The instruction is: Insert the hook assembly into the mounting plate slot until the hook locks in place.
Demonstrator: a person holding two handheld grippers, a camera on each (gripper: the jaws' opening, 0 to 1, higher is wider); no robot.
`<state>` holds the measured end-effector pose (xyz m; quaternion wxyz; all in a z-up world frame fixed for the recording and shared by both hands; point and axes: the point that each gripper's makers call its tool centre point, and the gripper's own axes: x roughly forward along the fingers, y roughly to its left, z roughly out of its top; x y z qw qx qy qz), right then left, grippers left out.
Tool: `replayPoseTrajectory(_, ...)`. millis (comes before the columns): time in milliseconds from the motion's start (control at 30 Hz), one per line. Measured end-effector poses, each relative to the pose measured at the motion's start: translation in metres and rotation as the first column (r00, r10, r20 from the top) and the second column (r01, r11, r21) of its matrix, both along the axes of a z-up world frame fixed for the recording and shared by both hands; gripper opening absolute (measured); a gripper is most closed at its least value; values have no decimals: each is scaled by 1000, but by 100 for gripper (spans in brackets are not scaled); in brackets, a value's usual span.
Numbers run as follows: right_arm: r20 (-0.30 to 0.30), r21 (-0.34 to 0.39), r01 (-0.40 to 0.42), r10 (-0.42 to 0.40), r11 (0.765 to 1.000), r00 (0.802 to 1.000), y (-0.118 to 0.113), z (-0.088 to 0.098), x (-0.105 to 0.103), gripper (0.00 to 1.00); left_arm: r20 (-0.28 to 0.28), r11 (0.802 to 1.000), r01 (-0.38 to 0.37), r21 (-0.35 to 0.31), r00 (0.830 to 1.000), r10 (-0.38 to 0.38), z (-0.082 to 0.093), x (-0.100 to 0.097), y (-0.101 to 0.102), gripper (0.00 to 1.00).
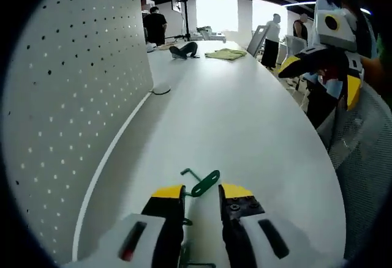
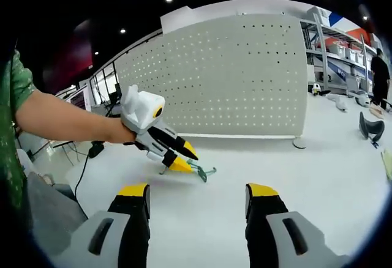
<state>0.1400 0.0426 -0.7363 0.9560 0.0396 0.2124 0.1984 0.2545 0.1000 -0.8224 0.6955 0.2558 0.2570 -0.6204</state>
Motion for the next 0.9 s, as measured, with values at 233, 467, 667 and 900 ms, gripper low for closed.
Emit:
replayPoseTrajectory(233, -6, 3, 4, -4, 1000, 1000, 0, -1, 0, 63, 8, 999, 34, 25, 999, -34, -7, 2, 0, 20)
replayPoseTrajectory(467, -10, 3, 7, -7, 1000, 1000, -1, -2, 0, 62, 16, 996, 78, 45, 997, -79, -11, 5, -5, 16)
replayPoseTrajectory(667, -11, 6, 13, -13, 1000, 1000, -2, -2, 0, 62, 14, 992, 108, 64, 994, -109, -15, 2, -5, 12)
replayPoseTrajectory(900, -13, 4, 13, -13, 1000, 1000, -2, -3, 0, 62, 19, 990, 123, 72, 992, -125, -18, 1, -4, 9)
